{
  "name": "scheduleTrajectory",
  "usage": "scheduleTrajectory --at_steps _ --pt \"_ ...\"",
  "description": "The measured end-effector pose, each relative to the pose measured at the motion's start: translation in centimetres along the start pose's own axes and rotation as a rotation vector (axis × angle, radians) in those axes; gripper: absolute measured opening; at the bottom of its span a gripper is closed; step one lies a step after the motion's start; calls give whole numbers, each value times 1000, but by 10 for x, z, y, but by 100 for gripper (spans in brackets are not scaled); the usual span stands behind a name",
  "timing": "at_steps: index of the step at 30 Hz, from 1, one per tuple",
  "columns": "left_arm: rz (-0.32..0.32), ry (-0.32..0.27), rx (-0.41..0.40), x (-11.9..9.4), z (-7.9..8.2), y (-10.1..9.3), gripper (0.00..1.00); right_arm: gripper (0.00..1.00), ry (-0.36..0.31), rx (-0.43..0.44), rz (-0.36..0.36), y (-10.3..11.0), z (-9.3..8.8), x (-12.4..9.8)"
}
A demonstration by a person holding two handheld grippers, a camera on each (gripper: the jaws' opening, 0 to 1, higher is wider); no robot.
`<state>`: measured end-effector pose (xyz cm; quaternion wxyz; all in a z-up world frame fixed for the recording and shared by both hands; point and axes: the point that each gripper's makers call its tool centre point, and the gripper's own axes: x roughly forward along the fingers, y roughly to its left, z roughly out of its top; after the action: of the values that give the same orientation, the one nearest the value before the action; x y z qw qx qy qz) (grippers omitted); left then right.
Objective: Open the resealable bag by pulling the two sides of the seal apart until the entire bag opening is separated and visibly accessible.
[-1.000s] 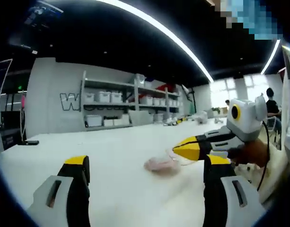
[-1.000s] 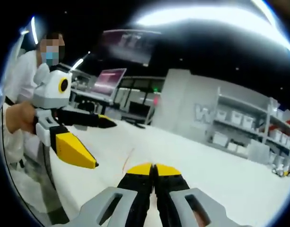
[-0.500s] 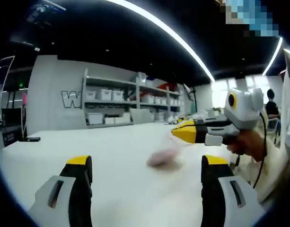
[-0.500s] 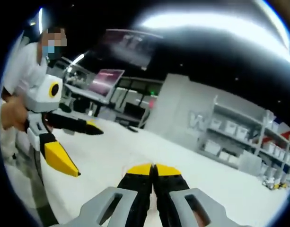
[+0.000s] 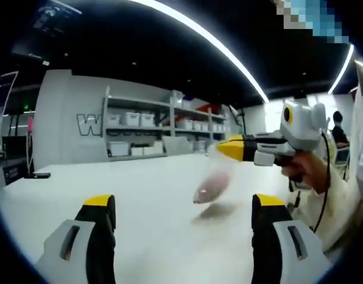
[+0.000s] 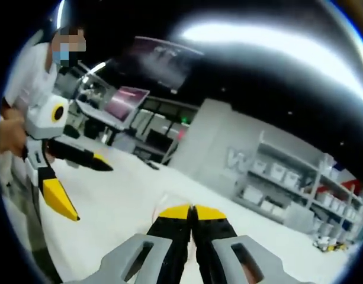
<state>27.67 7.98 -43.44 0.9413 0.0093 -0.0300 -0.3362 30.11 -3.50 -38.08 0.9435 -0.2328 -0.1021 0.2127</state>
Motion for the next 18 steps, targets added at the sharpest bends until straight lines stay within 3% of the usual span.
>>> scheduleTrajectory --at_steps 18 --pt "11 1 -14 -6 -2 3 93 0 -5 -91 -21 -20 13 11"
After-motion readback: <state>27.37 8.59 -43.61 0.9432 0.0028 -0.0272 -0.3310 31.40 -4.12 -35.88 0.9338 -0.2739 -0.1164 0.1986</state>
